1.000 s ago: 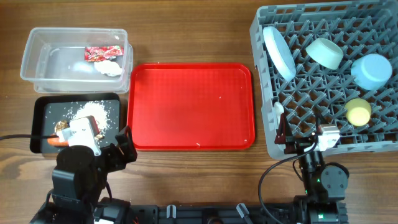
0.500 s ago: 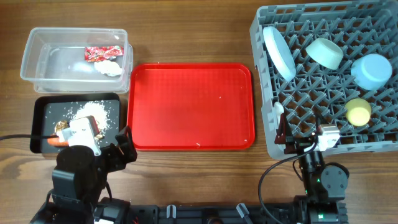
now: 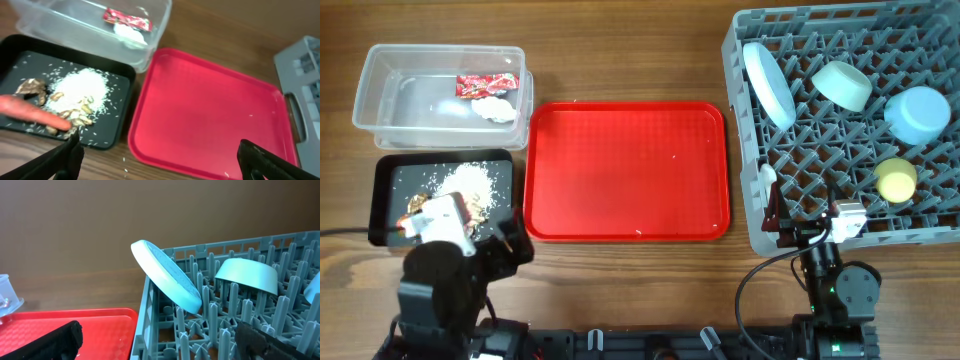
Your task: Sort waste into correct bins and load items into the dishwasher rack
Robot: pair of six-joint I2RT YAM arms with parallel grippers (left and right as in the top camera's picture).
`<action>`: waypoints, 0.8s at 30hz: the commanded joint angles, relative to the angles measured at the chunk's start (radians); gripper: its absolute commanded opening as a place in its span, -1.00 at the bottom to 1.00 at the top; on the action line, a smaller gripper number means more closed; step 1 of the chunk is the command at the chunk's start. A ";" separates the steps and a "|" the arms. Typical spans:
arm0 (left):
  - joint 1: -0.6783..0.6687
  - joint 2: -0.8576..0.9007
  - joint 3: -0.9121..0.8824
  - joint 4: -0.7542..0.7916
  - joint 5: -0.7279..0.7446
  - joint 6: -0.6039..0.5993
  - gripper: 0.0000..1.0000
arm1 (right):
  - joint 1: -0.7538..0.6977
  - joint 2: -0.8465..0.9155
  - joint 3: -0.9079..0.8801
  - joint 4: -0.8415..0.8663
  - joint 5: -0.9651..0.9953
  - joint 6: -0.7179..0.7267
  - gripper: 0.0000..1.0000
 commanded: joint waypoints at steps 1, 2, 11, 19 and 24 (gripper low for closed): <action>0.106 -0.098 -0.089 0.059 0.018 0.001 1.00 | 0.006 -0.010 -0.001 0.003 0.017 -0.003 0.99; 0.120 -0.127 -0.126 0.090 0.018 0.001 1.00 | 0.006 -0.010 -0.001 0.003 0.017 -0.003 0.99; 0.167 -0.420 -0.590 0.571 0.116 0.032 1.00 | 0.006 -0.010 -0.001 0.003 0.017 -0.003 0.99; 0.167 -0.466 -0.801 0.972 0.204 0.240 1.00 | 0.006 -0.010 -0.001 0.003 0.017 -0.003 0.99; 0.167 -0.466 -0.866 0.963 0.247 0.269 1.00 | 0.006 -0.010 -0.001 0.003 0.017 -0.003 1.00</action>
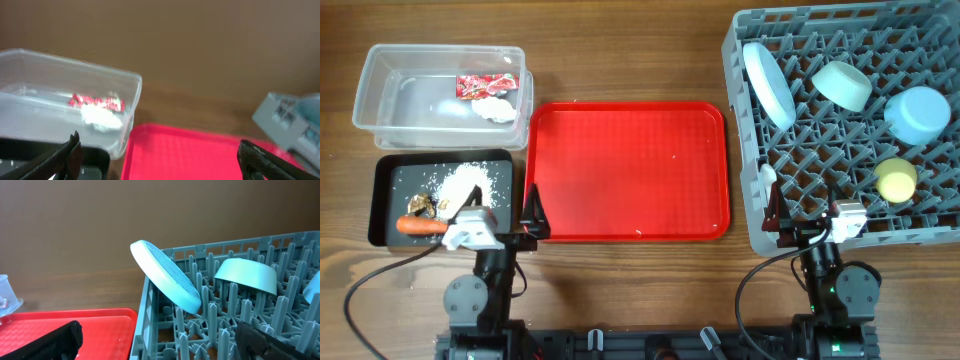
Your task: Sort waste into correct bins and load items into the dishwasher rack
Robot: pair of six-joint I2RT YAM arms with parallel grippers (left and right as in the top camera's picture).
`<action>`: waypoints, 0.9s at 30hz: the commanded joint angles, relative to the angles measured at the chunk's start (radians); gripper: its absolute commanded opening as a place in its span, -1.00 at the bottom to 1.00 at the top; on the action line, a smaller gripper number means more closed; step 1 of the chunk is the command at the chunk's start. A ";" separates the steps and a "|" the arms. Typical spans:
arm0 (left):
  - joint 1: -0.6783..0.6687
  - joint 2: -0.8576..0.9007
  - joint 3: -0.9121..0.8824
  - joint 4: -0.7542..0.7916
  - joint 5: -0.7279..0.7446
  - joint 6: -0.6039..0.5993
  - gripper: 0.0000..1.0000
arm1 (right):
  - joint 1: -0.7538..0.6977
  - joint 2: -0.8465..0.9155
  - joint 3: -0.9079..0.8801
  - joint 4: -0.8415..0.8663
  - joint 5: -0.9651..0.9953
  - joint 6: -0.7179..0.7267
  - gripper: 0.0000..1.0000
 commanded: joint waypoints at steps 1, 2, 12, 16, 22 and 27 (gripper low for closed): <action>0.007 -0.011 -0.039 -0.020 0.053 0.066 1.00 | 0.006 -0.010 -0.001 0.004 0.014 -0.003 0.99; 0.007 -0.011 -0.039 -0.021 0.048 0.076 1.00 | 0.006 -0.010 -0.001 0.004 0.014 -0.003 1.00; 0.006 -0.010 -0.039 -0.018 0.050 0.076 1.00 | 0.006 -0.010 -0.001 0.004 0.014 -0.003 0.99; 0.006 -0.010 -0.039 -0.018 0.050 0.076 1.00 | 0.006 -0.010 -0.001 0.004 0.014 -0.003 0.99; 0.006 -0.010 -0.039 -0.018 0.050 0.076 1.00 | 0.006 -0.010 -0.001 0.003 0.014 -0.003 0.99; 0.006 -0.010 -0.039 -0.018 0.050 0.076 1.00 | 0.006 -0.010 -0.001 0.003 0.014 -0.003 0.99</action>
